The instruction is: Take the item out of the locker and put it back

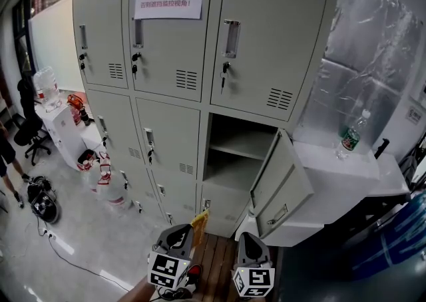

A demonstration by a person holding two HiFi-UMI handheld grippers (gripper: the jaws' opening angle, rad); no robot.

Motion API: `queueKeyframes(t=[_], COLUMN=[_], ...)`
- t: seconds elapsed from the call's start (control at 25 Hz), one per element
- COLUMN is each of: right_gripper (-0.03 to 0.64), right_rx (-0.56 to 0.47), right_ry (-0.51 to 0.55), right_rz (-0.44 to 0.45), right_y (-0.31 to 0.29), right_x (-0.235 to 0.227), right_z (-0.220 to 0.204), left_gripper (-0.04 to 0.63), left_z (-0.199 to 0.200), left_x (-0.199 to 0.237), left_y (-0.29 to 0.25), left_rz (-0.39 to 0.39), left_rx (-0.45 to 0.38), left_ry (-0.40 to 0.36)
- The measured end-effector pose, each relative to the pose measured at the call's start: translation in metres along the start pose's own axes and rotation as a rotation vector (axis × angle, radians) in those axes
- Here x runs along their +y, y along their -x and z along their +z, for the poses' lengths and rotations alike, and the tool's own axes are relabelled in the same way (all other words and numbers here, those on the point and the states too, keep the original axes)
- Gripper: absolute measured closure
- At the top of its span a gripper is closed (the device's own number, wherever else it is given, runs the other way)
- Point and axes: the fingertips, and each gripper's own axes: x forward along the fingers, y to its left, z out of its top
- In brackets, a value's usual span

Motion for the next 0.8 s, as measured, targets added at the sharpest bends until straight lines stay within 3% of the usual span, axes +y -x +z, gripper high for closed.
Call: queueKeyframes(t=[0.8], right_gripper=[0.600], right_rx=[0.016], right_ry=[-0.002], right_rz=[-0.048], right_y=[-0.010], right_x=[-0.012], right_z=[-0.001], left_gripper=[0.574], left_z=[0.011], left_x=[0.004], left_y=[-0.030], left_rz=[-0.039], left_rx=[-0.008], left_ry=[0.001])
